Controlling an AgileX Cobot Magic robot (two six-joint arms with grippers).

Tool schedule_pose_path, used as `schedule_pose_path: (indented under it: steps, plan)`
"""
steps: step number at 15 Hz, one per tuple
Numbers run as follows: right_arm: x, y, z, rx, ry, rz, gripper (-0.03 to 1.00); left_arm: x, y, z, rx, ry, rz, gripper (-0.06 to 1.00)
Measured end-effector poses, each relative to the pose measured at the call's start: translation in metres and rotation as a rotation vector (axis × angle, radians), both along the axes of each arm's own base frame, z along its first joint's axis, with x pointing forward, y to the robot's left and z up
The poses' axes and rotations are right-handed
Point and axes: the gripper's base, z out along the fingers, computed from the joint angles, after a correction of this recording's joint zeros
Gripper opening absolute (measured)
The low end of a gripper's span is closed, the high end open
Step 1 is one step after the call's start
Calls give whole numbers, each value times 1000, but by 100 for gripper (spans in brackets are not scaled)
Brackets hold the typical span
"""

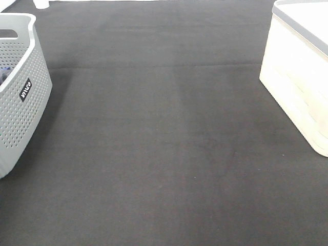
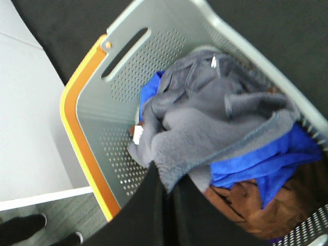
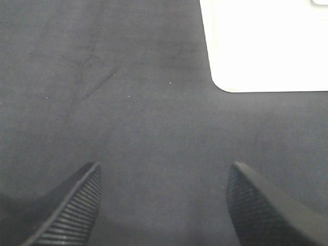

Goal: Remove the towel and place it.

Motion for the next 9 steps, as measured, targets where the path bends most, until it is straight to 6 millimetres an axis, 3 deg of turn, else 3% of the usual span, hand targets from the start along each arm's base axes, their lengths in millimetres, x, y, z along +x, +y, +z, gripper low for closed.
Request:
schedule_pose_path:
  steps: [5,9]
  plan:
    - [0,0,0,3,0,2,67,-30,-13,29,-51,-121,-38,0]
    - [1,5,17,9,-96,69,67,-35,-37,54,-16,-350,-270,0]
